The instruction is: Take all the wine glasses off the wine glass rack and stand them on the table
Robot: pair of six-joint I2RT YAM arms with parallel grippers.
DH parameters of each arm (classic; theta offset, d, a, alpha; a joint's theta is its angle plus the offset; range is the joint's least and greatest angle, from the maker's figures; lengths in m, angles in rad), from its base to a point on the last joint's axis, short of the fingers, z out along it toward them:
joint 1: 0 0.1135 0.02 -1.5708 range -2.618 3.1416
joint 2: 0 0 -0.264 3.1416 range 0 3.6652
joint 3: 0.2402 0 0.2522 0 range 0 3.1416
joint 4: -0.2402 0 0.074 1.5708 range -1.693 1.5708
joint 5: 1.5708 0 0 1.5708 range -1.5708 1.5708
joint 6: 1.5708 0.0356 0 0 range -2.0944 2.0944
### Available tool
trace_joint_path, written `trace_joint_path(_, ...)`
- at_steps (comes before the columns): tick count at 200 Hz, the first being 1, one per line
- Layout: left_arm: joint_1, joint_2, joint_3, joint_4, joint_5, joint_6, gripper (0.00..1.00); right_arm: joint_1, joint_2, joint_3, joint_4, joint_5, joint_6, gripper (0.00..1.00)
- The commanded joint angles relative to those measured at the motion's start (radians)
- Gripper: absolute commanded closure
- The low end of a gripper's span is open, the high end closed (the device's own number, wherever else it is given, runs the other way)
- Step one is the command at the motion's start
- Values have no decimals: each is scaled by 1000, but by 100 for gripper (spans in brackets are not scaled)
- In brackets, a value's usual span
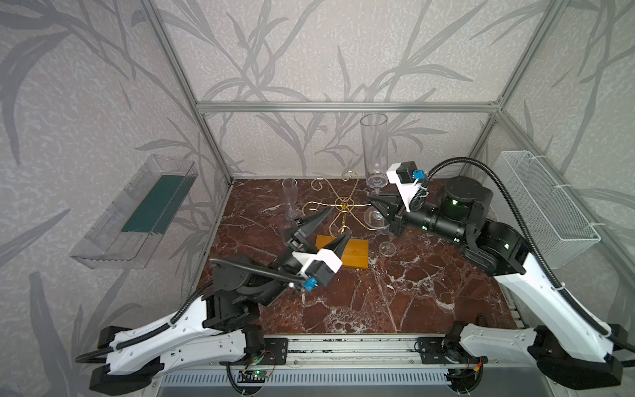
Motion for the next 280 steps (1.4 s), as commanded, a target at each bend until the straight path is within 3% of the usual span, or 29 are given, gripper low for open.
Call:
trace_joint_path(1,-3,-25,67,-79,59,-289,28,-6,-56,-27,74,-2,-33,100)
trace_joint_path(39,-1,13,174,-238,140,-463,25,-6,-117,-78,46,-57,-70,100)
trace_joint_path(93,28,69,204,-193,186,-611,19,-2,-167,-135,-14,-134,-73,100)
trace_joint_path(125,98,98,229,-180,294,-709,19,23,-181,-172,-27,-171,-55,100)
trace_joint_path(166,230,136,240,-100,448,-893,18,92,-187,-213,-31,-133,-58,100)
trace_joint_path(212,269,189,250,-45,530,-974,18,137,-197,-243,-29,-102,-52,100)
trace_joint_path(280,280,234,259,-15,558,-1026,20,175,-198,-280,-28,-78,-43,100)
